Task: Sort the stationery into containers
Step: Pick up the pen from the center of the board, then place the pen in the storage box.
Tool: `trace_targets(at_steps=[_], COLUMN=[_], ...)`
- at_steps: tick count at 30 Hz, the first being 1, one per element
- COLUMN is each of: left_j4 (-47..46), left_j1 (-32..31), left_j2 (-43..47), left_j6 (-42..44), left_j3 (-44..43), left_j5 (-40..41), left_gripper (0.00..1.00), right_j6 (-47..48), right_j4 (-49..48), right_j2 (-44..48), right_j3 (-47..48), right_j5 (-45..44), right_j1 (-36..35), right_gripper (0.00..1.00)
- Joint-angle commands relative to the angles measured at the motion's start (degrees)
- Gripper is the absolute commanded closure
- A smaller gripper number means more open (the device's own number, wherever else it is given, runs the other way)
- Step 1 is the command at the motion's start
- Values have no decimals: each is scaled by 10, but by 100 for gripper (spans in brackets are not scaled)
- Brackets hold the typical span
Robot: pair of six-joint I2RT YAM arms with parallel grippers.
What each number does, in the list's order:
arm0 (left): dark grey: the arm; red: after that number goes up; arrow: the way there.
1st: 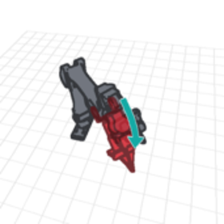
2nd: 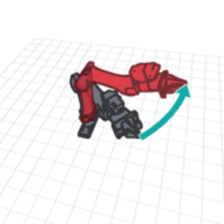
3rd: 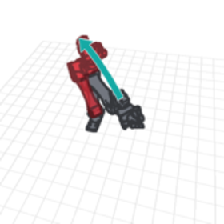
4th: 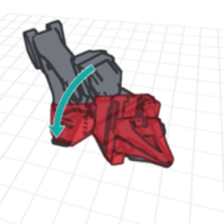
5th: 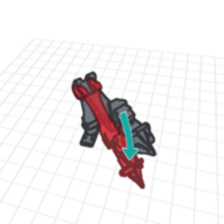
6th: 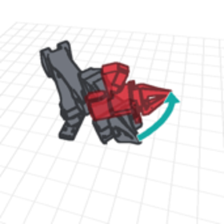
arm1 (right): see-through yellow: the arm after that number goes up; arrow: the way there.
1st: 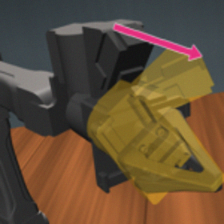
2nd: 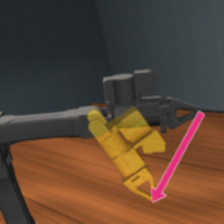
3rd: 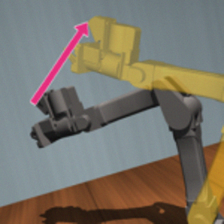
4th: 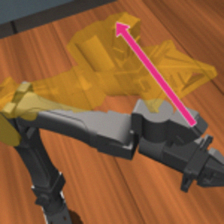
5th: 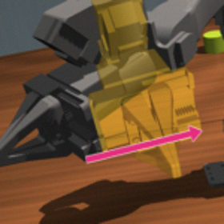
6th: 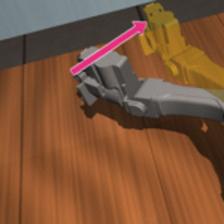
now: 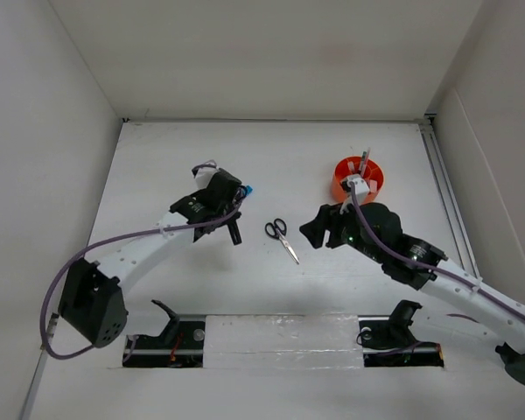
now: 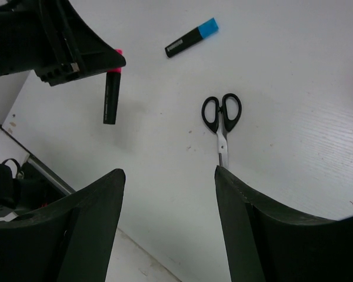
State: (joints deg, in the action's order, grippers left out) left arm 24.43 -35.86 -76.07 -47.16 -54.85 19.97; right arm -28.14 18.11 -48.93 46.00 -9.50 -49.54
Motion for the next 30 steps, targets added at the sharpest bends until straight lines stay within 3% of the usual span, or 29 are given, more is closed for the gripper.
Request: trace_targets(at_steps=[1, 4, 7, 10, 11, 14, 17, 20, 26, 30], left_j4=[14, 6, -16, -43, -52, -66, -6, 9, 18, 4], left_j1=[-1, 15, 53, 93, 99, 111, 116, 128, 225, 225], left_j2=[44, 44, -12, -95, -114, -197, -278, -277, -223, -192], left_j6=[17, 42, 52, 65, 65, 102, 161, 176, 107, 107], left_j3=[-48, -124, -236, -353, -376, -475, -594, -596, -546, -504], left_j5=[0, -7, -47, -100, -100, -132, -134, -95, -203, -214], left_gripper=[100, 100, 100, 100, 100, 100, 100, 100, 100, 100], right_j6=[-6, -6, -6, -6, 2, 34, 62, 77, 92, 92], right_j4=[-75, -120, -150, -179, -199, -315, -306, -252, -116, -34], right_j2=[1, -11, -42, -109, -127, -187, -251, -289, -304, -304], right_j3=[-8, -8, 19, 69, 79, 79, 135, 214, 297, 318], right_j5=[19, 19, 25, 60, 115, 239, 310, 372, 401, 418], right_j1=[-4, 7, 36, 115, 167, 230, 280, 297, 285, 257], right_gripper=[31, 30, 29, 28, 28, 28, 28, 28, 26, 26])
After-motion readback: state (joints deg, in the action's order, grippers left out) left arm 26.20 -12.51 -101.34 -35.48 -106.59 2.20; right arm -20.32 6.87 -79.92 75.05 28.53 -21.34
